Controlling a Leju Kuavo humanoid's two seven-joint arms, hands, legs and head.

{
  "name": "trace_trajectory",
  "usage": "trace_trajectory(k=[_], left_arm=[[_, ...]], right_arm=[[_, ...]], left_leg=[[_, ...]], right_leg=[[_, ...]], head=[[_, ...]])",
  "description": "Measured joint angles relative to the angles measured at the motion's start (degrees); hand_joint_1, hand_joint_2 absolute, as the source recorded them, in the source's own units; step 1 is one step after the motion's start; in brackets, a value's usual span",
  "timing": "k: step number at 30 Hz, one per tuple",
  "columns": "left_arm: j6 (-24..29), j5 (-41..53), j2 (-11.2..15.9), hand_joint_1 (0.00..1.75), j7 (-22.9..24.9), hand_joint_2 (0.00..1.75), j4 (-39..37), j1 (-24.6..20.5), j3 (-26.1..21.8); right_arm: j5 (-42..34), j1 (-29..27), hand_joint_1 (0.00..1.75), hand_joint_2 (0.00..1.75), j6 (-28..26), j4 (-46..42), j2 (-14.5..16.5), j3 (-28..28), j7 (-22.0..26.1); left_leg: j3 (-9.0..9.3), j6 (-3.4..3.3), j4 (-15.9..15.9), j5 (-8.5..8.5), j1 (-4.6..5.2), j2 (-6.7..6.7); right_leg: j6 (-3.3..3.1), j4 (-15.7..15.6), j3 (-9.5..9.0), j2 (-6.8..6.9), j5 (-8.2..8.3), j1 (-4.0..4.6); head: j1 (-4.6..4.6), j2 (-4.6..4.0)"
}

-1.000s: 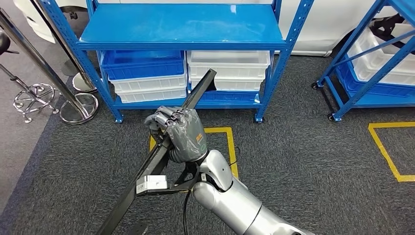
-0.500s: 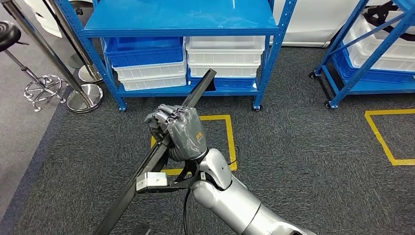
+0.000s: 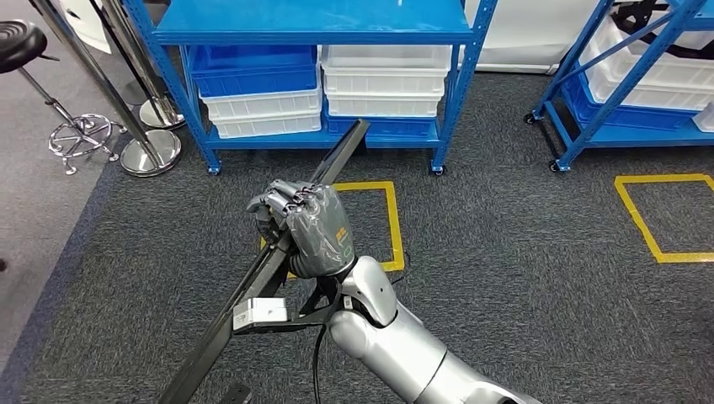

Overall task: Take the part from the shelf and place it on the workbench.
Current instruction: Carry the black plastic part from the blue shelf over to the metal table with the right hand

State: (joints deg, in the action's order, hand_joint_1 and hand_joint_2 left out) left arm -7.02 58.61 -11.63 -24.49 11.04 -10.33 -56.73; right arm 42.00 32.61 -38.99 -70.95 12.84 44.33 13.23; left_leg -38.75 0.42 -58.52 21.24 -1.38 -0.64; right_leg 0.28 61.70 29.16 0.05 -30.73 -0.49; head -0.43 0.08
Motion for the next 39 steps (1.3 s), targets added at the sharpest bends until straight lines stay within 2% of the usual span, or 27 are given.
trace_trajectory(k=[1, 2, 3, 4, 5, 6, 8, 9, 10, 11, 12, 13, 14, 16, 17, 18, 19, 21, 23, 24, 25, 26, 28, 30, 34, 36, 39], left_arm=[[0.0, 0.0, 0.0, 0.0, 0.0, 1.75, 0.0, 0.0, 0.0], [0.0, -0.1, 0.0, 0.0, 0.0, 1.75, 0.0, 0.0, 0.0], [0.0, -0.1, 0.0, 0.0, 0.0, 1.75, 0.0, 0.0, 0.0], [0.0, -0.1, 0.0, 0.0, 0.0, 1.75, 0.0, 0.1, -0.1], [0.0, -0.2, 0.0, 0.0, 0.0, 1.75, 0.0, 0.2, -0.1], [0.0, -0.2, 0.0, 0.0, 0.0, 1.75, 0.0, 0.2, -0.1], [0.0, -0.2, 0.1, 0.0, 0.0, 1.75, 0.0, 0.3, -0.2], [-0.1, -0.2, 0.1, 0.0, 0.0, 1.75, 0.0, 0.3, -0.2], [-0.1, -0.2, 0.1, 0.0, 0.0, 1.75, 0.0, 0.2, -0.2], [0.0, -0.2, 0.2, 0.0, -0.2, 1.75, 0.0, 0.2, -0.2], [0.0, -0.1, 0.2, 0.0, -0.5, 1.75, 0.0, 0.1, -0.2], [0.1, -0.1, 0.2, 0.0, -0.9, 1.75, 0.0, 0.0, -0.2], [0.2, 0.0, 0.2, 0.0, -1.3, 1.75, 0.0, -0.1, -0.2], [0.5, 0.2, 0.3, 0.0, -1.7, 1.75, 0.0, -0.5, -0.2], [0.7, 0.3, 0.3, 0.0, -1.8, 1.75, 0.0, -0.6, -0.2], [0.8, 0.4, 0.2, 0.0, -1.8, 1.75, 0.0, -0.6, -0.2], [0.8, 0.4, 0.2, 0.0, -1.8, 1.75, 0.0, -0.6, -0.2], [0.8, 0.5, 0.1, 0.0, -1.8, 1.75, 0.0, -0.6, -0.2], [0.9, 0.6, 0.1, 0.0, -2.1, 1.75, 0.0, -0.6, -0.2], [0.9, 0.7, 0.1, 0.0, -2.3, 1.75, 0.0, -0.6, -0.2], [0.9, 0.7, 0.1, 0.0, -2.5, 1.75, 0.0, -0.5, -0.1], [0.9, 0.8, 0.1, 0.0, -2.7, 1.75, 0.0, -0.5, -0.1], [0.8, 0.8, 0.1, 0.0, -2.9, 1.75, 0.0, -0.5, -0.1], [0.7, 0.9, 0.0, 0.0, -2.7, 1.75, 0.0, -0.7, 0.1], [0.6, 0.9, 0.0, 0.0, -2.1, 1.75, 0.0, -0.8, 0.2], [0.6, 0.9, 0.0, 0.0, -2.0, 1.75, 0.0, -0.8, 0.2], [0.6, 0.8, 0.0, 0.0, -2.0, 1.75, 0.0, -0.8, 0.2]], right_arm=[[-0.2, 0.1, 1.75, 1.75, 0.2, 0.0, 0.1, 0.0, 0.0], [-0.4, 0.2, 1.75, 1.75, 0.4, 0.0, 0.2, 0.0, 0.0], [-0.6, 0.2, 1.75, 1.75, 0.7, 0.1, 0.2, 0.0, 0.0], [-0.7, 0.3, 1.75, 1.75, 1.1, 0.2, 0.2, 0.0, 0.0], [-0.9, 0.3, 1.75, 1.75, 1.3, 0.3, 0.2, 0.0, -0.1], [-1.0, 0.3, 1.75, 1.75, 1.5, 0.4, 0.2, 0.0, -0.1], [-1.2, 0.3, 1.75, 1.75, 1.7, 0.5, 0.2, 0.0, -0.1], [-1.3, 0.3, 1.75, 1.75, 1.7, 0.6, 0.2, 0.0, -0.1], [-1.3, 0.3, 1.75, 1.75, 1.8, 0.7, 0.2, 0.0, -0.1], [-1.3, 0.3, 1.75, 1.75, 1.8, 0.8, 0.2, 0.0, -0.1], [-1.2, 0.3, 1.75, 1.75, 1.8, 0.9, 0.2, 0.0, -0.1], [-1.0, 0.3, 1.75, 1.75, 1.9, 1.0, 0.2, 0.0, -0.1], [-0.8, 0.3, 1.75, 1.75, 2.0, 1.0, 0.2, 0.0, -0.1], [-0.5, 0.4, 1.75, 1.75, 2.1, 1.0, 0.2, 0.0, -0.1], [-0.5, 0.5, 1.75, 1.75, 2.1, 1.0, 0.1, 0.0, -0.1], [-0.4, 0.5, 1.75, 1.75, 2.2, 1.1, 0.1, 0.0, -0.1], [-0.4, 0.6, 1.75, 1.75, 2.2, 1.1, 0.1, 0.0, -0.1], [-0.4, 0.7, 1.75, 1.75, 2.2, 1.1, -0.1, 0.0, -0.1], [-0.1, 0.7, 1.75, 1.75, 2.2, 1.2, -0.3, 0.0, -0.1], [0.2, 0.7, 1.75, 1.75, 2.2, 1.2, -0.5, 0.0, -0.2], [0.4, 0.7, 1.75, 1.75, 2.2, 1.2, -0.6, 0.0, -0.2], [0.7, 0.7, 1.75, 1.75, 2.3, 1.2, -0.8, 0.0, -0.2], [0.9, 0.8, 1.75, 1.75, 2.3, 1.2, -0.9, 0.0, -0.2], [0.9, 1.1, 1.75, 1.75, 2.3, 1.1, -0.9, 0.0, -0.1], [0.7, 1.4, 1.75, 1.75, 2.3, 1.1, -0.8, 0.0, 0.1], [0.6, 1.6, 1.75, 1.75, 2.4, 1.1, -0.7, 0.0, 0.1], [0.6, 1.7, 1.75, 1.75, 2.5, 1.2, -0.6, 0.0, 0.2]], left_leg=[[-0.17, 0.41, 0.3, -0.73, -0.01, 0.0], [-0.28, 0.85, 0.7, -1.56, -0.05, -0.01], [-0.45, 1.26, 1.0, -1.97, -0.19, -0.01], [-0.79, 1.57, 0.8, -1.37, -0.3, 0.01], [-1.38, 1.78, -0.2, 0.42, -0.37, 0.05], [-2.2, 1.89, -2.7, 3.4, -0.43, 0.08], [-3.87, 2.03, -10.2, 9.34, -0.36, 0.14], [-4.2, 2.04, -13.8, 10.58, -0.31, 0.15], [-3.91, 1.98, -16.2, 10.23, -0.25, 0.17], [-2.83, 1.8, -16.8, 8.59, -0.16, 0.18], [-0.88, 1.48, -15.6, 6.64, -0.02, 0.2], [1.99, 0.96, -12.7, 5.78, 0.23, 0.22], [5.58, 0.39, -8.2, 6.27, 0.49, 0.2], [11.0, -0.49, -0.3, 9.38, 0.96, 0.14], [12.15, -0.79, 1.9, 10.19, 1.09, 0.1], [12.2, -1.08, 2.6, 9.98, 1.0, 0.07], [11.98, -1.46, 2.8, 9.34, 0.88, 0.03], [11.24, -2.12, 3.2, 7.99, 0.5, -0.13], [10.01, -2.39, 3.1, 7.02, 0.48, -0.18], [9.38, -2.32, 2.9, 6.64, 0.45, -0.18], [8.8, -2.21, 2.7, 6.35, 0.4, -0.17], [8.29, -2.09, 2.4, 6.15, 0.32, -0.16], [7.53, -1.72, 1.6, 6.02, 0.13, -0.14], [6.74, -1.04, 0.7, 5.94, 0.22, -0.09], [5.67, 0.44, 0.0, 5.65, 0.15, -0.04], [4.38, 0.89, -2.8, 8.37, 0.03, 0.08], [0.84, 1.21, -13.2, 14.94, -0.02, 0.15]], right_leg=[[-0.19, -2.7, -1.52, -0.07, -1.03, 0.24], [-0.46, -4.1, -1.83, -0.1, -1.16, 0.47], [-0.87, -4.3, -1.33, -0.01, -0.54, 0.47], [-1.4, -4.5, -0.78, 0.09, 0.21, 0.46], [-1.98, -4.6, -0.11, 0.21, 1.02, 0.39], [-2.47, -4.7, 0.68, 0.31, 1.82, 0.35], [-3.01, -4.5, 2.61, 0.36, 3.34, 0.7], [-3.11, -4.4, 3.67, 0.38, 4.09, 0.92], [-3.15, -4.2, 4.77, 0.38, 4.73, 1.12], [-3.16, -3.9, 5.89, 0.38, 5.33, 1.29], [-3.12, -3.6, 6.97, 0.36, 5.87, 1.44], [-3.06, -3.3, 7.91, 0.33, 6.37, 1.53], [-2.92, -3.0, 8.61, 0.32, 6.85, 1.67], [-2.46, -2.7, 9.25, 0.46, 7.77, 1.76], [-2.15, -2.8, 9.31, 0.55, 8.25, 1.75], [-1.82, -2.9, 9.39, 0.61, 8.69, 1.75], [-1.44, -2.8, 9.6, 0.53, 8.64, 1.67], [-0.58, 0.3, 11.07, 0.2, 5.96, 1.41], [0.28, 7.6, 13.75, 0.02, 1.26, 0.77], [0.64, 10.9, 14.74, 0.03, -0.3, 0.45], [0.94, 12.6, 14.87, 0.03, -0.86, 0.15], [1.18, 12.1, 13.84, 0.05, -0.38, -0.12], [1.41, 5.4, 9.09, 0.06, 2.12, -0.54], [1.12, -0.7, 5.5, -0.01, 3.47, -0.43], [-0.49, -2.1, 5.57, -0.06, 4.19, -0.05], [-1.67, -2.7, 6.12, 0.13, 5.1, -0.22], [-2.42, -2.7, 7.81, 0.24, 6.45, 0.12]], head=[[0.01, 0.01], [0.01, 0.01], [0.0, 0.01], [0.01, 0.01], [0.01, 0.01], [0.02, 0.01], [0.02, 0.0], [0.02, 0.0], [0.02, 0.0], [0.02, 0.0], [0.02, 0.01], [0.02, 0.01], [0.02, 0.01], [0.02, 0.01], [0.02, 0.01], [0.02, 0.01], [0.01, 0.01], [-0.01, 0.0], [-0.01, 0.01], [-0.01, 0.01], [-0.01, 0.01], [-0.01, 0.01], [-0.01, 0.01], [0.0, 0.01], [0.01, 0.01], [0.01, 0.01], [0.02, 0.01]])
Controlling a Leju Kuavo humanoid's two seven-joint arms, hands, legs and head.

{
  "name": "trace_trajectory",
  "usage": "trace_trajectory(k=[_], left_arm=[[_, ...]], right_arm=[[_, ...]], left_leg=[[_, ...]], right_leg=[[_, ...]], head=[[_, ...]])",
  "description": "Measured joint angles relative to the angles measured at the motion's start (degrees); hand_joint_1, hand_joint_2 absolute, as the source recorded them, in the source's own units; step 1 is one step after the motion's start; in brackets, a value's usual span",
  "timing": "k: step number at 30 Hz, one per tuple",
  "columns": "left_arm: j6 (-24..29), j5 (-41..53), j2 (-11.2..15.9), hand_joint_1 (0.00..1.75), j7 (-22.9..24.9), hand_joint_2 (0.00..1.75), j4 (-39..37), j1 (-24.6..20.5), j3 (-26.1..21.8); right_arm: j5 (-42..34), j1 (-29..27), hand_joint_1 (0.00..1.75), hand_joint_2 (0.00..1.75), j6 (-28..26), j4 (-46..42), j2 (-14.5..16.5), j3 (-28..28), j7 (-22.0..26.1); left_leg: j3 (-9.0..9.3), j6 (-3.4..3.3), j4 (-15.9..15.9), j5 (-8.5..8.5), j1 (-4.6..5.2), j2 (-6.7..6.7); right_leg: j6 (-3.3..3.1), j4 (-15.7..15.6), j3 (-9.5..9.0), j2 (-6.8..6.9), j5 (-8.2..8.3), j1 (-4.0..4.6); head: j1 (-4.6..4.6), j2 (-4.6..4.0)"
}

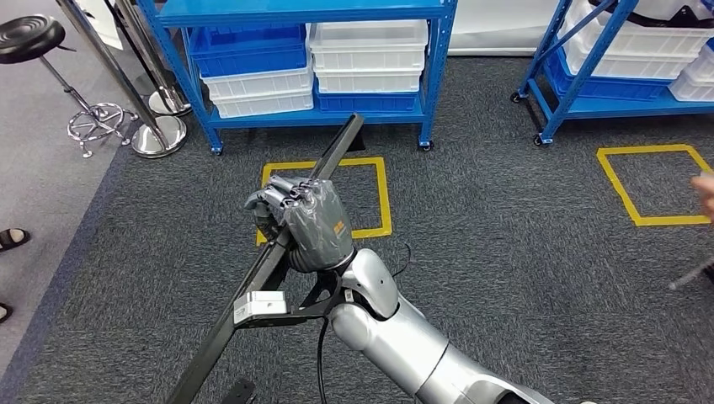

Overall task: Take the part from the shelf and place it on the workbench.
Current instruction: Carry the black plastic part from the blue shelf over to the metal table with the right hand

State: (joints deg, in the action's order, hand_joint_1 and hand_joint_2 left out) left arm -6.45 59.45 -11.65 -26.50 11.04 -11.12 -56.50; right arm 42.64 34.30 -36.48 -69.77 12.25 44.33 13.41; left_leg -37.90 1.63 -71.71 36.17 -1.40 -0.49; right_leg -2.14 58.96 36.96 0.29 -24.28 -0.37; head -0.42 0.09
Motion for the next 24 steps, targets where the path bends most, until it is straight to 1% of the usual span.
trace_trajectory(k=[1, 2, 3, 4, 5, 6, 7, 8, 9, 10, 11, 12, 13, 14, 15, 16, 17, 18, 19, 20, 21, 22, 23, 24], left_arm=[[0.0, 0.0, 0.0, 0.0, 0.0, 1.75, 0.0, 0.0, 0.0], [0.0, 0.0, 0.0, 0.0, 0.1, 1.75, 0.0, 0.0, 0.0], [-0.1, 0.0, 0.0, 0.0, 0.1, 1.75, 0.0, 0.0, 0.0], [-0.1, 0.0, 0.0, 0.0, 0.1, 1.75, 0.0, -0.1, 0.0], [-0.1, 0.0, 0.0, 0.0, 0.1, 1.75, 0.0, -0.2, 0.0], [-0.1, 0.0, 0.0, 0.0, 0.1, 1.75, 0.0, -0.4, 0.1], [-0.1, 0.0, 0.0, 0.0, -0.1, 1.75, 0.0, -0.5, 0.1], [-0.1, 0.0, 0.0, 0.0, -0.2, 1.75, 0.0, -0.5, 0.1], [0.0, 0.0, 0.0, 0.0, -0.4, 1.75, 0.0, -0.5, 0.1], [0.0, 0.0, 0.0, 0.0, -0.6, 1.75, 0.0, -0.4, 0.1], [0.1, 0.0, -0.1, 0.0, -0.7, 1.75, 0.0, -0.4, 0.2], [0.1, 0.0, -0.1, 0.0, -0.8, 1.75, 0.0, -0.4, 0.2], [0.1, 0.0, -0.2, 0.0, -0.9, 1.75, 0.0, -0.5, 0.2], [0.1, 0.0, -0.2, 0.0, -0.9, 1.75, 0.0, -0.5, 0.3], [0.1, 0.1, -0.2, 0.0, -1.0, 1.75, 0.0, -0.5, 0.3], [0.1, 0.1, -0.2, 0.0, -1.0, 1.75, 0.0, -0.4, 0.3], [0.2, 0.1, -0.2, 0.0, -1.0, 1.75, 0.0, -0.3, 0.4], [0.2, 0.1, -0.2, 0.0, -1.0, 1.75, 0.0, -0.3, 0.4], [0.3, 0.2, -0.2, 0.0, -1.1, 1.75, 0.0, -0.3, 0.4], [0.3, 0.3, -0.2, 0.0, -1.2, 1.75, 0.0, -0.3, 0.5], [0.4, 0.4, -0.3, 0.0, -1.3, 1.75, 0.0, -0.3, 0.5], [0.5, 0.5, -0.3, 0.0, -1.5, 1.75, 0.0, -0.4, 0.5], [0.5, 0.5, -0.3, 0.0, -1.6, 1.75, 0.0, -0.4, 0.5], [0.5, 0.6, -0.3, 0.0, -1.7, 1.75, 0.0, -0.5, 0.6]], right_arm=[[0.0, 0.0, 1.75, 1.75, 0.0, 0.0, 0.0, 0.0, 0.0], [0.0, 0.0, 1.75, 1.75, 0.1, 0.1, 0.0, 0.0, 0.1], [0.0, 0.0, 1.75, 1.75, 0.1, 0.1, 0.0, 0.0, 0.2], [-0.1, 0.0, 1.75, 1.75, 0.0, 0.1, 0.0, 0.0, 0.3], [-0.1, 0.1, 1.75, 1.75, -0.2, 0.1, 0.1, 0.0, 0.5], [-0.1, 0.1, 1.75, 1.75, -0.4, 0.1, 0.1, 0.0, 0.7], [0.0, 0.1, 1.75, 1.75, -0.7, 0.1, 0.2, 0.0, 0.9], [0.1, 0.1, 1.75, 1.75, -0.9, 0.1, 0.3, 0.0, 1.0], [0.1, 0.1, 1.75, 1.75, -1.2, 0.1, 0.3, 0.0, 1.1], [0.2, 0.1, 1.75, 1.75, -1.4, 0.1, 0.3, 0.0, 1.2], [0.3, 0.1, 1.75, 1.75, -1.7, 0.1, 0.3, -0.1, 1.3], [0.3, 0.1, 1.75, 1.75, -2.0, 0.1, 0.3, -0.2, 1.4], [0.4, 0.0, 1.75, 1.75, -2.3, 0.1, 0.2, -0.2, 1.5], [0.5, -0.1, 1.75, 1.75, -2.5, 0.1, 0.2, -0.3, 1.7], [0.5, -0.2, 1.75, 1.75, -2.6, 0.1, 0.2, -0.3, 1.7], [0.6, -0.4, 1.75, 1.75, -2.7, 0.1, 0.2, -0.3, 1.7], [0.6, -0.5, 1.75, 1.75, -2.7, 0.2, 0.1, -0.3, 1.8], [0.7, -0.5, 1.75, 1.75, -2.7, 0.2, 0.1, -0.3, 1.8], [0.8, -0.5, 1.75, 1.75, -2.8, 0.2, 0.1, -0.3, 1.8], [0.9, -0.5, 1.75, 1.75, -2.8, 0.2, 0.1, -0.4, 2.0], [1.0, -0.5, 1.75, 1.75, -2.8, 0.2, 0.2, -0.4, 2.1], [1.1, -0.5, 1.75, 1.75, -2.9, 0.1, 0.2, -0.5, 2.2], [1.1, -0.5, 1.75, 1.75, -2.9, 0.1, 0.3, -0.7, 2.3], [1.2, -0.5, 1.75, 1.75, -2.9, 0.1, 0.3, -0.8, 2.4]], left_leg=[[-0.33, -0.03, -2.1, 0.93, 0.01, 0.0], [0.44, -0.16, -2.1, 0.85, 0.03, 0.0], [2.48, -0.39, 0.5, -0.21, 0.08, 0.0], [5.48, -0.72, 4.8, -1.68, 0.15, 0.01], [8.3, -1.07, 9.4, -2.78, 0.32, 0.04], [10.28, -1.41, 12.9, -3.63, 0.52, 0.06], [11.19, -1.74, 14.8, -4.02, 0.74, 0.08], [11.12, -2.04, 15.3, -4.17, 0.98, 0.09], [10.84, -2.37, 15.4, -4.71, 1.08, 0.08], [10.69, -2.7, 15.5, -5.36, 0.99, -0.01], [10.46, -3.09, 15.7, -6.12, 0.87, -0.09], [10.08, -3.43, 16.0, -6.91, 0.7, -0.19], [9.56, -3.68, 16.1, -7.6, 0.56, -0.29], [8.87, -3.83, 16.1, -8.14, 0.57, -0.3], [8.18, -3.84, 16.0, -8.58, 0.58, -0.33], [7.54, -3.77, 15.8, -8.94, 0.57, -0.34], [6.95, -3.65, 15.6, -9.22, 0.56, -0.34], [6.45, -3.54, 15.3, -9.41, 0.53, -0.33], [6.06, -3.4, 15.0, -9.5, 0.5, -0.32], [5.69, -3.22, 14.7, -9.52, 0.53, -0.31], [5.39, -2.98, 14.3, -9.52, 0.61, -0.29], [5.12, -2.68, 14.0, -9.54, 0.69, -0.28], [4.92, -2.33, 13.9, -9.62, 0.75, -0.27], [4.82, -1.97, 13.8, -9.73, 0.73, -0.28]], right_leg=[[-0.05, 0.1, 0.65, 0.0, 0.48, 0.17], [-0.06, 0.1, 1.3, -0.03, 0.99, 0.33], [-0.04, 0.2, 1.92, -0.1, 1.52, 0.46], [0.04, 0.2, 2.47, -0.17, 2.08, 0.57], [0.21, 0.2, 2.94, -0.24, 2.64, 0.72], [0.46, 0.2, 3.28, -0.28, 3.13, 0.79], [0.8, 0.1, 3.48, -0.27, 3.6, 0.8], [1.17, -0.1, 3.56, -0.24, 4.06, 0.75], [1.56, -0.4, 3.54, -0.2, 4.57, 0.66], [1.92, -0.6, 3.6, -0.22, 4.91, 0.56], [2.24, -0.2, 3.92, -0.26, 4.41, 0.52], [2.54, 1.3, 4.62, -0.31, 2.99, 0.49], [2.8, 4.2, 5.74, -0.35, 0.64, 0.38], [3.04, 8.1, 7.09, -0.36, -2.16, 0.28], [3.25, 12.1, 8.25, -0.34, -4.49, 0.13], [3.43, 15.0, 8.77, -0.32, -5.94, -0.03], [3.56, 15.8, 8.19, -0.3, -6.35, -0.18], [3.61, 14.3, 6.39, -0.28, -5.8, -0.31], [3.57, 10.6, 3.51, -0.26, -4.64, -0.42], [3.41, 6.4, 0.53, -0.25, -3.85, -0.44], [3.14, 3.0, -1.67, -0.26, -3.22, -0.35], [2.84, 0.9, -2.92, -0.28, -2.98, -0.22], [2.51, 0.2, -3.14, -0.31, -3.09, -0.06], [2.17, 0.2, -2.95, -0.33, -2.87, 0.06]], head=[[0.0, 0.0], [0.0, 0.0], [0.0, 0.0], [0.0, 0.0], [0.0, -0.01], [-0.01, -0.01], [-0.01, -0.01], [-0.02, -0.01], [-0.02, -0.01], [-0.01, -0.01], [-0.03, -0.01], [-0.03, -0.01], [-0.03, -0.01], [-0.04, -0.01], [-0.03, -0.01], [-0.04, -0.01], [-0.03, -0.02], [-0.03, -0.02], [-0.03, -0.02], [-0.03, -0.02], [-0.02, -0.02], [-0.01, -0.01], [0.0, -0.01], [0.01, -0.01]])
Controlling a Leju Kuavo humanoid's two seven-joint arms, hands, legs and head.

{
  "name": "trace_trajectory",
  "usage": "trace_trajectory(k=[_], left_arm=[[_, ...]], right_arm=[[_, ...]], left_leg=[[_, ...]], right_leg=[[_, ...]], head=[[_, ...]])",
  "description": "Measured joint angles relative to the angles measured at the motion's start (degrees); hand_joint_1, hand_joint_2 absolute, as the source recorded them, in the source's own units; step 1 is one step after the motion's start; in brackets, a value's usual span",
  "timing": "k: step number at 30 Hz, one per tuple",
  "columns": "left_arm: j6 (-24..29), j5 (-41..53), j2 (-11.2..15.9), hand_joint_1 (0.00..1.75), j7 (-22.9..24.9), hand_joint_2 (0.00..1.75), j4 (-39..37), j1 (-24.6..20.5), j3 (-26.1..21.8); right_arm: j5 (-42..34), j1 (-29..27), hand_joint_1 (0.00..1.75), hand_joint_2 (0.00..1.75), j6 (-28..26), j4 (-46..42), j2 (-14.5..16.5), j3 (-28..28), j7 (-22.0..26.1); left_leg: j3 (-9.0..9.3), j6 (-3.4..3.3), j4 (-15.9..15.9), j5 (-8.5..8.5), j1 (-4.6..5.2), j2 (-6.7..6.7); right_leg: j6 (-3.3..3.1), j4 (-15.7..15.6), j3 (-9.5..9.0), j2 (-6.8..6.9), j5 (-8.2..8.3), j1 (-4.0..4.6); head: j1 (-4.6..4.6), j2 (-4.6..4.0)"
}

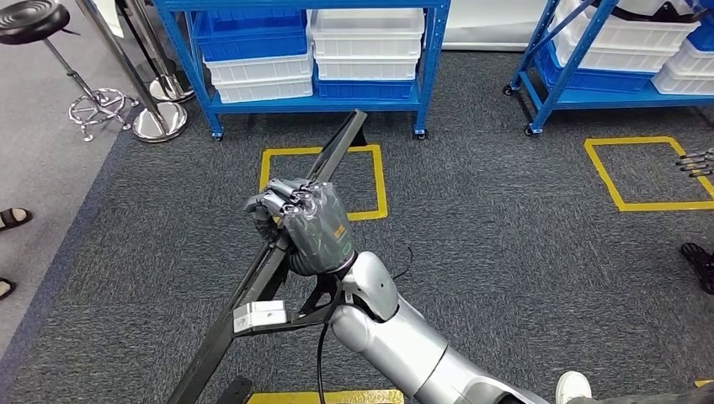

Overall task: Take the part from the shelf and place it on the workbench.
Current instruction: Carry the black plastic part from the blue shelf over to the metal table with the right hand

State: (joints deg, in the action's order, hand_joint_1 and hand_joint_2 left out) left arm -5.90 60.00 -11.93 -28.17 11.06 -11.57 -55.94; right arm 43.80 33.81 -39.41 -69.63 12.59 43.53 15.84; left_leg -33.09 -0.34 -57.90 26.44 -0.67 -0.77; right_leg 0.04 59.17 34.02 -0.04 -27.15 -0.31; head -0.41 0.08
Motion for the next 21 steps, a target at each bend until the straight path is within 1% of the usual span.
trace_trajectory(k=[1, 2, 3, 4, 6, 7, 8, 9, 10, 11, 12, 13, 14, 15, 17, 18, 19, 20, 21], left_arm=[[0.0, 0.0, 0.0, 0.0, -0.1, 1.75, 0.0, 0.0, 0.0], [0.0, 0.0, 0.0, 0.0, -0.1, 1.75, 0.0, 0.0, 0.0], [0.1, 0.0, 0.0, 0.0, -0.2, 1.75, 0.0, 0.0, 0.0], [0.1, 0.0, 0.0, 0.0, -0.2, 1.75, 0.0, 0.0, 0.0], [0.1, -0.1, 0.0, 0.0, -0.3, 1.75, 0.0, 0.0, 0.0], [0.1, -0.1, 0.0, 0.0, -0.3, 1.75, 0.0, 0.1, 0.0], [0.1, -0.1, 0.0, 0.0, -0.3, 1.75, 0.0, 0.1, 0.0], [0.1, -0.2, 0.0, 0.0, -0.3, 1.75, 0.0, 0.1, 0.0], [0.1, -0.2, 0.0, 0.0, -0.3, 1.75, 0.0, 0.1, 0.0], [0.2, -0.2, 0.1, 0.0, -0.3, 1.75, 0.0, 0.1, 0.0], [0.2, -0.2, 0.1, 0.0, -0.3, 1.75, 0.0, -0.1, 0.0], [0.3, -0.1, 0.1, 0.0, -0.3, 1.75, 0.0, -0.2, 0.0], [0.4, -0.1, 0.1, 0.0, -0.3, 1.75, 0.0, -0.4, 0.0], [0.4, -0.1, 0.1, 0.0, -0.3, 1.75, 0.0, -0.4, 0.0], [0.5, -0.1, 0.1, 0.0, -0.3, 1.75, 0.0, -0.3, 0.0], [0.5, -0.1, 0.1, 0.0, -0.3, 1.75, 0.0, -0.3, 0.1], [0.5, 0.0, 0.1, 0.0, -0.3, 1.75, 0.0, -0.3, 0.1], [0.6, 0.0, 0.1, 0.0, -0.3, 1.75, 0.0, -0.3, 0.1], [0.6, 0.0, 0.1, 0.0, -0.3, 1.75, 0.0, -0.4, 0.1]], right_arm=[[0.0, 0.0, 1.75, 1.75, 0.0, 0.0, 0.0, -0.1, 0.1], [0.0, 0.0, 1.75, 1.75, 0.0, 0.0, 0.0, -0.2, 0.1], [0.0, 0.1, 1.75, 1.75, 0.0, 0.0, 0.1, -0.2, 0.2], [-0.1, 0.2, 1.75, 1.75, 0.1, 0.0, 0.2, -0.2, 0.2], [-0.3, 0.2, 1.75, 1.75, 0.3, 0.2, 0.4, -0.2, 0.1], [-0.3, 0.2, 1.75, 1.75, 0.4, 0.3, 0.4, -0.2, 0.1], [-0.3, 0.2, 1.75, 1.75, 0.5, 0.5, 0.4, -0.2, 0.0], [0.0, 0.2, 1.75, 1.75, 0.5, 0.6, 0.4, -0.2, -0.2], [0.5, 0.2, 1.75, 1.75, 0.5, 0.6, 0.4, -0.2, -0.4], [1.1, 0.3, 1.75, 1.75, 0.5, 0.6, 0.4, -0.2, -0.5], [1.7, 0.3, 1.75, 1.75, 0.5, 0.6, 0.4, -0.2, -0.7], [2.1, 0.4, 1.75, 1.75, 0.5, 0.6, 0.4, -0.2, -0.8], [2.4, 0.4, 1.75, 1.75, 0.5, 0.6, 0.3, -0.2, -0.8], [2.6, 0.4, 1.75, 1.75, 0.5, 0.6, 0.3, -0.2, -0.8], [2.8, 0.4, 1.75, 1.75, 0.5, 0.4, 0.2, -0.2, -0.8], [2.9, 0.4, 1.75, 1.75, 0.5, 0.3, 0.2, -0.2, -0.8], [2.9, 0.5, 1.75, 1.75, 0.4, 0.2, 0.1, -0.2, -0.8], [3.0, 0.5, 1.75, 1.75, 0.4, 0.1, 0.0, -0.2, -0.9], [3.1, 0.4, 1.75, 1.75, 0.4, 0.1, -0.1, -0.2, -0.9]], left_leg=[[-0.1, 0.35, 0.0, 0.01, -0.08, 0.01], [-0.31, 0.67, -0.4, 0.41, -0.19, 0.06], [-0.89, 0.95, -1.7, 1.46, -0.27, 0.12], [-1.95, 1.18, -4.1, 3.11, -0.34, 0.19], [-5.2, 1.52, -11.7, 7.02, -0.39, 0.25], [-6.5, 1.63, -14.9, 8.11, -0.41, 0.25], [-6.99, 1.65, -16.4, 8.23, -0.41, 0.25], [-6.27, 1.58, -15.3, 7.2, -0.41, 0.24], [-4.52, 1.42, -12.2, 5.4, -0.4, 0.13], [-2.35, 1.2, -8.1, 3.7, -0.33, -0.37], [-0.47, 0.95, -4.2, 2.42, -0.11, -1.02], [0.71, 0.65, -1.6, 1.73, 0.11, -1.47], [1.12, 0.37, -0.4, 1.58, 0.33, -1.71], [1.04, 0.08, -0.3, 1.47, 0.5, -1.45], [0.87, -0.64, 0.0, 0.81, 0.25, -0.53], [0.79, -1.02, 0.3, 0.43, 0.1, -0.17], [0.7, -1.38, 0.5, 0.07, -0.07, 0.17], [0.52, -1.61, 0.6, -0.14, -0.1, 0.49], [0.28, -1.77, 0.6, -0.27, -0.09, 0.87]], right_leg=[[-0.38, -0.1, 0.06, 0.01, 0.19, -0.03], [-0.79, -0.3, 0.07, 0.04, 0.42, -0.09], [-1.22, -0.5, 0.11, 0.07, 0.67, -0.19], [-1.58, -0.7, 0.2, 0.12, 0.89, -0.27], [-1.98, -0.6, 0.58, 0.15, 1.14, -0.15], [-2.05, -0.6, 0.78, 0.15, 1.21, -0.06], [-2.1, -0.4, 0.95, 0.14, 1.26, 0.03], [-2.1, -0.3, 1.05, 0.18, 1.28, 0.08], [-2.09, -0.2, 1.1, 0.29, 1.27, 0.12], [-2.05, 0.0, 1.11, 0.44, 1.26, 0.16], [-1.93, 0.1, 1.16, 0.63, 1.26, 0.28], [-1.71, 0.2, 1.25, 0.83, 1.31, 0.41], [-1.47, 0.2, 1.35, 1.08, 1.4, 0.52], [-1.18, 0.2, 1.42, 1.41, 1.53, 0.61], [-0.57, 0.2, 1.5, 1.91, 1.41, 0.62], [-0.26, 1.1, 1.84, 1.73, 0.58, 0.58], [0.03, 3.1, 2.64, 1.37, -0.92, 0.51], [0.27, 6.1, 3.92, 0.89, -2.93, 0.34], [0.43, 9.9, 5.54, 0.56, -4.96, 0.24]], head=[[-0.01, 0.01], [-0.01, 0.0], [-0.01, 0.0], [-0.01, 0.0], [-0.01, 0.01], [-0.01, 0.01], [-0.01, 0.01], [-0.01, 0.01], [-0.01, 0.0], [-0.01, 0.0], [-0.01, 0.0], [-0.01, 0.0], [-0.01, 0.0], [-0.02, 0.0], [-0.02, -0.01], [-0.03, -0.01], [-0.03, -0.01], [-0.03, -0.01], [-0.04, -0.01]])
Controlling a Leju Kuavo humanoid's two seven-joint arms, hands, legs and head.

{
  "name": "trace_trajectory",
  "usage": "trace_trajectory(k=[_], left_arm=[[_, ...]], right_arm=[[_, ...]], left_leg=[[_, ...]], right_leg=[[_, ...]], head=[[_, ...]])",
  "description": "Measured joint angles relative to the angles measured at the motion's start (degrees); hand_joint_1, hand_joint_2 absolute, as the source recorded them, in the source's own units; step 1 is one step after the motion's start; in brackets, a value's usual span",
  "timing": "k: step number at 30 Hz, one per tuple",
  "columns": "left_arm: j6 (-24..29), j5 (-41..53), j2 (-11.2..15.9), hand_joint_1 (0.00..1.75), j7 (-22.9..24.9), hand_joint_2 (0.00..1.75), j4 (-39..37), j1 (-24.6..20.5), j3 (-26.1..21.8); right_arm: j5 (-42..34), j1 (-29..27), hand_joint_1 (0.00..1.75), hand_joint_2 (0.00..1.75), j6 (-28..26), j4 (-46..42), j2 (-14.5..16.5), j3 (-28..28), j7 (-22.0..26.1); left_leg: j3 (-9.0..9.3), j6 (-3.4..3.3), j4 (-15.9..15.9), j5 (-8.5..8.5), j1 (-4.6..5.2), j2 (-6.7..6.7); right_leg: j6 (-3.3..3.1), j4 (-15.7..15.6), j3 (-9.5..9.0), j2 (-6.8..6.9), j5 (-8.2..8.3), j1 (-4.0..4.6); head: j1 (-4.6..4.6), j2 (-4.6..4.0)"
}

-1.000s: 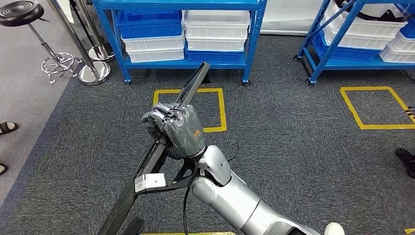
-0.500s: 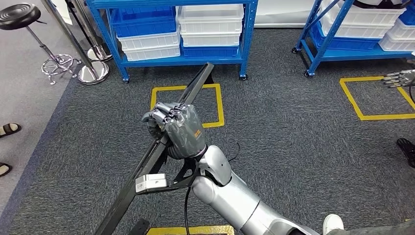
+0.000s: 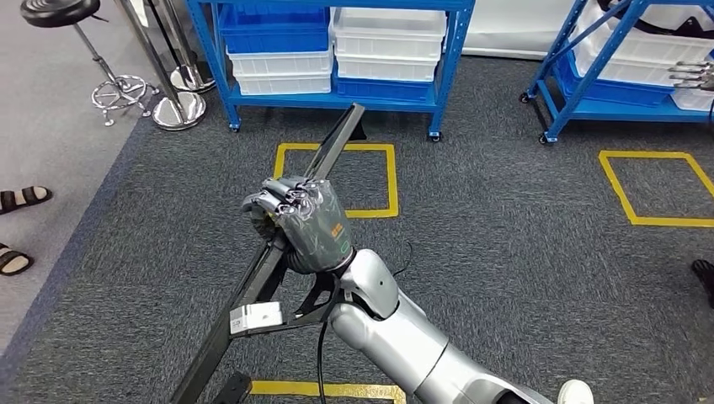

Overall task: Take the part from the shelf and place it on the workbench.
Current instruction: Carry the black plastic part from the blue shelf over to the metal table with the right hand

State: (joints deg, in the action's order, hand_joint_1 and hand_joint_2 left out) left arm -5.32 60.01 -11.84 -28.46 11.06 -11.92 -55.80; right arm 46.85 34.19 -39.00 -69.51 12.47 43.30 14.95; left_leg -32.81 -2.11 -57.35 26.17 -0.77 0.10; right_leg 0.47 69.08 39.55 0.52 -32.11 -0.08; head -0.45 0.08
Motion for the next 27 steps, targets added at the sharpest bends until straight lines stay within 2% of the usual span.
trace_trajectory(k=[1, 2, 3, 4, 5, 7, 9, 11, 13, 15, 16, 17, 18, 19, 20, 22, 23, 24, 26, 27], left_arm=[[0.0, 0.0, 0.0, 0.0, 0.0, 1.75, 0.0, 0.0, 0.0], [0.0, 0.0, 0.0, 0.0, 0.0, 1.75, 0.0, 0.1, 0.1], [0.0, 0.0, 0.0, 0.0, 0.0, 1.75, 0.0, 0.2, 0.1], [0.0, 0.0, 0.0, 0.0, 0.0, 1.75, 0.0, 0.2, 0.2], [0.0, 0.0, 0.0, 0.0, 0.0, 1.75, 0.0, 0.2, 0.2], [0.0, 0.0, -0.1, 0.0, 0.0, 1.75, 0.0, 0.1, 0.3], [0.1, 0.1, -0.3, 0.0, 0.0, 1.75, 0.0, 0.0, 0.3], [0.1, 0.0, -0.2, 0.0, 0.0, 1.75, 0.0, 0.1, 0.3], [0.1, 0.1, -0.2, 0.0, 0.0, 1.75, 0.0, 0.2, 0.3], [0.1, 0.1, -0.1, 0.0, 0.0, 1.75, 0.0, 0.1, 0.3], [0.1, 0.1, -0.2, 0.0, 0.0, 1.75, 0.0, 0.1, 0.3], [0.1, 0.1, -0.2, 0.0, 0.0, 1.75, 0.0, 0.2, 0.3], [0.1, 0.1, -0.2, 0.0, 0.0, 1.75, 0.0, 0.2, 0.3], [0.1, 0.1, -0.2, 0.0, 0.0, 1.75, 0.0, 0.3, 0.3], [0.1, 0.1, -0.2, 0.0, 0.0, 1.75, 0.0, 0.3, 0.3], [0.1, 0.1, -0.2, 0.0, 0.0, 1.75, 0.0, 0.2, 0.4], [0.1, 0.1, -0.2, 0.0, 0.0, 1.75, 0.0, 0.1, 0.4], [0.1, 0.1, -0.2, 0.0, 0.0, 1.75, 0.0, 0.0, 0.4], [0.1, 0.1, -0.2, 0.0, 0.0, 1.75, 0.0, 0.0, 0.4], [0.1, 0.1, -0.2, 0.0, 0.0, 1.75, 0.0, 0.0, 0.4]], right_arm=[[0.1, -0.1, 1.75, 1.75, 0.0, 0.0, -0.2, 0.0, 0.0], [0.1, -0.3, 1.75, 1.75, 0.0, 0.0, -0.3, 0.0, -0.1], [0.1, -0.4, 1.75, 1.75, 0.0, 0.0, -0.5, 0.0, -0.1], [0.2, -0.4, 1.75, 1.75, 0.0, 0.0, -0.6, 0.0, -0.1], [0.2, -0.4, 1.75, 1.75, 0.0, 0.0, -0.7, 0.0, -0.1], [0.2, -0.4, 1.75, 1.75, 0.0, -0.2, -0.8, 0.0, -0.1], [0.2, -0.4, 1.75, 1.75, 0.0, -0.3, -0.9, 0.0, -0.1], [0.3, -0.4, 1.75, 1.75, 0.0, -0.5, -0.9, 0.0, -0.2], [0.3, -0.3, 1.75, 1.75, 0.0, -0.7, -0.8, 0.0, -0.2], [0.4, -0.3, 1.75, 1.75, 0.0, -0.8, -0.8, 0.0, -0.3], [0.4, -0.3, 1.75, 1.75, 0.0, -0.8, -0.8, 0.0, -0.3], [0.4, -0.4, 1.75, 1.75, 0.0, -0.8, -0.8, 0.0, -0.3], [0.4, -0.5, 1.75, 1.75, 0.0, -0.8, -0.8, 0.0, -0.4], [0.5, -0.5, 1.75, 1.75, 0.0, -0.8, -0.8, 0.0, -0.4], [0.5, -0.5, 1.75, 1.75, 0.0, -0.8, -0.8, 0.0, -0.4], [0.6, -0.4, 1.75, 1.75, 0.0, -0.9, -0.8, 0.0, -0.4], [0.6, -0.4, 1.75, 1.75, 0.0, -0.9, -0.8, 0.0, -0.4], [0.7, -0.4, 1.75, 1.75, 0.0, -0.9, -0.8, 0.0, -0.4], [0.8, -0.3, 1.75, 1.75, 0.1, -0.9, -0.8, 0.0, -0.4], [0.9, -0.3, 1.75, 1.75, 0.2, -1.0, -0.8, 0.0, -0.4]], left_leg=[[-0.24, -0.06, -0.1, -0.09, 0.02, 0.43], [-0.47, -0.05, -0.2, -0.16, 0.03, 0.91], [-0.65, -0.01, -0.4, -0.2, 0.03, 1.45], [-0.77, 0.05, -0.6, -0.21, 0.03, 2.05], [-0.85, 0.13, -0.8, -0.18, 0.02, 2.63], [-1.23, 0.56, -1.2, -0.18, 0.07, 3.68], [-1.78, 1.32, -1.3, -0.46, -0.1, 4.63], [-2.16, 2.08, -1.3, -0.61, -0.29, 5.38], [-3.29, 2.63, -3.5, 1.01, -0.16, 3.95], [-6.31, 3.12, -10.1, 4.61, -0.2, 1.43], [-8.04, 3.36, -13.9, 6.19, -0.3, 0.73], [-9.15, 3.54, -16.4, 6.89, -0.39, 0.4], [-9.28, 3.66, -17.0, 6.56, -0.46, 0.2], [-8.21, 3.68, -15.1, 5.22, -0.49, -0.05], [-6.16, 3.61, -11.4, 3.28, -0.49, -0.67], [-2.13, 3.14, -3.7, 0.7, -0.08, -3.23], [-1.11, 2.79, -1.6, 0.21, 0.16, -4.06], [-0.9, 2.45, -0.9, 0.26, 0.41, -4.33], [-1.09, 1.72, -0.6, -0.14, 0.37, -2.95], [-1.08, 1.34, -0.4, -0.39, 0.23, -2.32]], right_leg=[[0.13, 3.4, 1.46, -0.16, -1.42, -0.11], [0.2, 5.4, 2.22, -0.23, -1.82, -0.2], [0.2, 5.2, 1.95, -0.31, -1.11, -0.28], [0.11, 2.9, 0.61, -0.56, 0.52, -0.36], [-0.06, -0.9, -1.44, -1.23, 2.45, -0.44], [-0.43, -7.3, -4.79, -3.38, 4.54, -0.58], [-0.64, -9.2, -5.54, -4.23, 4.53, -0.47], [-1.06, -9.7, -5.57, -3.13, 4.85, -0.53], [-1.76, -10.5, -5.84, -1.84, 5.23, -0.83], [-2.16, -10.7, -5.89, -0.43, 5.36, -0.77], [-2.2, -10.7, -5.8, 0.34, 5.35, -0.68], [-2.22, -10.6, -5.7, 1.04, 5.32, -0.62], [-2.22, -10.5, -5.62, 1.73, 5.28, -0.6], [-2.18, -10.4, -5.58, 2.34, 5.23, -0.59], [-2.09, -10.3, -5.62, 2.92, 5.14, -0.58], [-1.72, -10.2, -5.71, 3.93, 4.92, -0.29], [-1.48, -10.1, -5.73, 4.4, 4.87, -0.11], [-1.25, -10.1, -5.75, 4.9, 4.86, 0.05], [-0.71, -10.2, -5.85, 5.87, 4.78, 0.11], [-0.44, -9.8, -5.79, 5.42, 4.29, 0.02]], head=[[0.0, 0.01], [0.01, 0.0], [0.01, 0.0], [0.01, 0.0], [0.01, 0.0], [0.02, 0.01], [0.03, 0.01], [0.02, 0.01], [0.07, 0.01], [0.14, 0.0], [0.14, 0.01], [0.14, 0.01], [0.14, 0.0], [0.14, 0.01], [0.14, 0.01], [0.13, 0.01], [0.12, 0.01], [0.11, 0.01], [0.11, 0.01], [0.11, 0.01]])
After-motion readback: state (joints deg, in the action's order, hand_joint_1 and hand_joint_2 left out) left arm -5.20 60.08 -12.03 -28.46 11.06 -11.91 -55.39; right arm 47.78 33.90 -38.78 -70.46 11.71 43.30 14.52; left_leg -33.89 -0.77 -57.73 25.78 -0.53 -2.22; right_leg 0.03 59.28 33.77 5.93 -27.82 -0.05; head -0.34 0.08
